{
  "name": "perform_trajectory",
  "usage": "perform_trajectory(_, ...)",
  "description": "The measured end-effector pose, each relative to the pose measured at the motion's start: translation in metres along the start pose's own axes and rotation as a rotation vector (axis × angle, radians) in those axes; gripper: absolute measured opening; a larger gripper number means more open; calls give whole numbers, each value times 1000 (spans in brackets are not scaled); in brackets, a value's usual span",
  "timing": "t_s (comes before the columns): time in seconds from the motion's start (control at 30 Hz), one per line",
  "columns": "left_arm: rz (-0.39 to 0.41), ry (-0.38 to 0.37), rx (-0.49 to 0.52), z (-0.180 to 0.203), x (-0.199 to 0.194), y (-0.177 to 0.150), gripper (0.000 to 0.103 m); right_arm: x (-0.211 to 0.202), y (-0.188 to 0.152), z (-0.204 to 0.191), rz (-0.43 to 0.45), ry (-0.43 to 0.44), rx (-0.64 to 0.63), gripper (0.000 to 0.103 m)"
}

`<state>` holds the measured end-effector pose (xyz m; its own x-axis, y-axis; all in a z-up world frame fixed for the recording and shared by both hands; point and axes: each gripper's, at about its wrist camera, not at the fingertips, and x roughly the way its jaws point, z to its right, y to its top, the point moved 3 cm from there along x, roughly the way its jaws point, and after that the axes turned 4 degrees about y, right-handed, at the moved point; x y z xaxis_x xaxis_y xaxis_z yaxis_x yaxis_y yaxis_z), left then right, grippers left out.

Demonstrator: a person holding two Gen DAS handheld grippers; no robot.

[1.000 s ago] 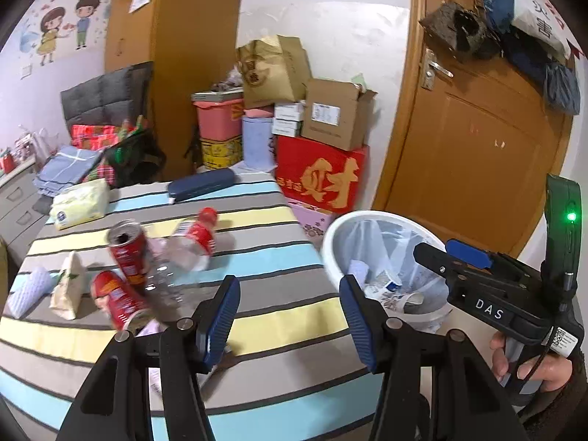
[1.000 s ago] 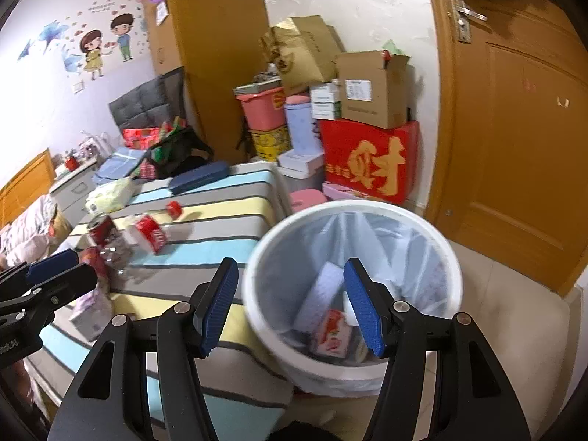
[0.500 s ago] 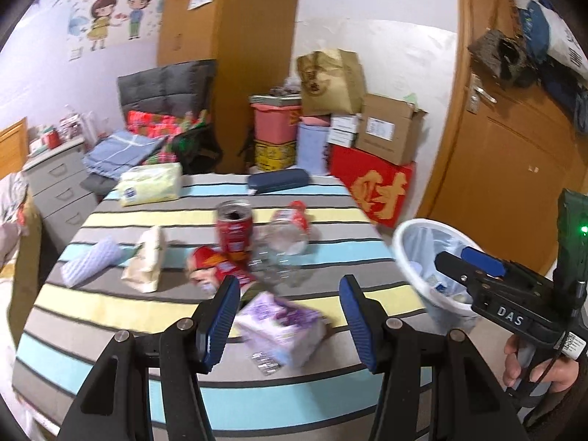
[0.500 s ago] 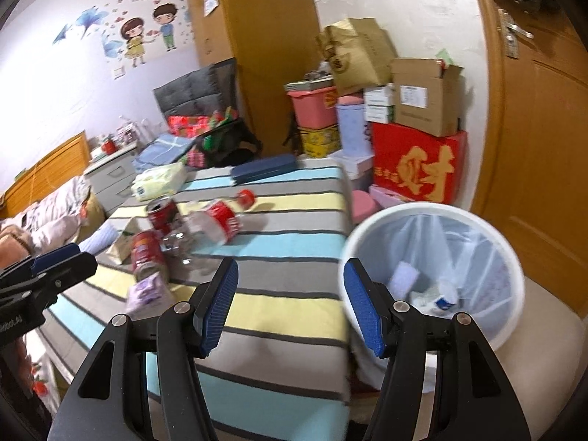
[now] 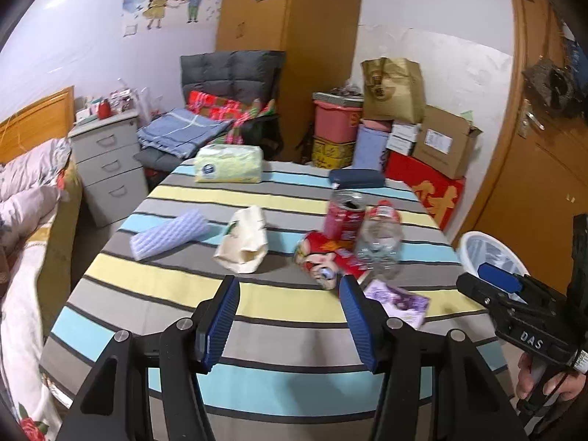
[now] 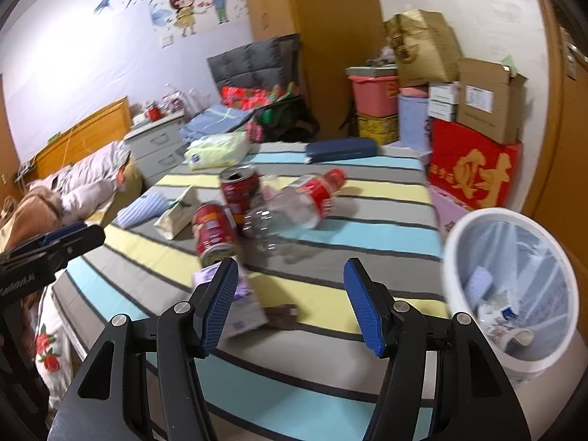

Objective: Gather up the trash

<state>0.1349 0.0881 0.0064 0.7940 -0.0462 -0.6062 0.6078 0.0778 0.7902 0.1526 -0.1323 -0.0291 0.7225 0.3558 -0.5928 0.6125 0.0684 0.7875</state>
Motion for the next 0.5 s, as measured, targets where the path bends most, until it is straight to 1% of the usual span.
perform_trajectory(0.1, -13, 14, -18, -18, 6, -1, 57, 12, -3, -11, -38, 47, -15, 62)
perform_trajectory(0.17, -24, 23, -27, -27, 10, -2, 60, 19, -5, -18, -62, 69, -33, 62)
perform_trajectory(0.37, -57, 28, -44, -45, 27, -2, 60, 34, -8, -34, -113, 90, -83, 62)
perform_trajectory(0.5, -80, 15, -51, -51, 42, 2, 60, 43, -11, -42, -151, 72, -123, 64)
